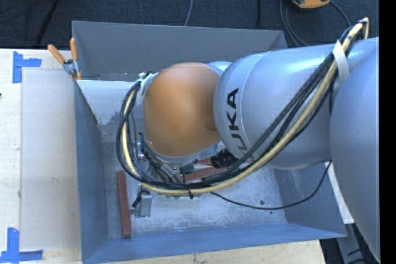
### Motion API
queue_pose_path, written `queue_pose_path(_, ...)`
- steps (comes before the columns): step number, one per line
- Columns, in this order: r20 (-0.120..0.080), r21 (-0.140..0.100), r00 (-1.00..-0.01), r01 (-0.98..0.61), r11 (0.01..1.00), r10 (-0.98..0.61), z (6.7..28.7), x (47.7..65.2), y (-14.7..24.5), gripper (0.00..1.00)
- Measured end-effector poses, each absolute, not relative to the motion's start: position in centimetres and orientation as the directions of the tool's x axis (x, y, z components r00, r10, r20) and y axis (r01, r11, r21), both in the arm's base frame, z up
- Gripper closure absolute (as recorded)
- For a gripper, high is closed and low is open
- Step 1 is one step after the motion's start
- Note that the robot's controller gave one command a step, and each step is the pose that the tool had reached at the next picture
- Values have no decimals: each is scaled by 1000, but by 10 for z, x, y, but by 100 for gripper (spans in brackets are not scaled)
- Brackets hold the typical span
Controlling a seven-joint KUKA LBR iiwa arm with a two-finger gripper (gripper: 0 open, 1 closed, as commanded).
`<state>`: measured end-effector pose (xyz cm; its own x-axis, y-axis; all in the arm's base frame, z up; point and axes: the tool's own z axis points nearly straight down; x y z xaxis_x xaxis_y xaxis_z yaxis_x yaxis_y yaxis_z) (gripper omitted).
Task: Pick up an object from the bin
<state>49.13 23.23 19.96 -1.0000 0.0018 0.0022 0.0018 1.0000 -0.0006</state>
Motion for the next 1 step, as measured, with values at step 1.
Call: queue_pose_path(1, -3, 0, -995, -104, 995, -104, 174, 488, 231, 0)
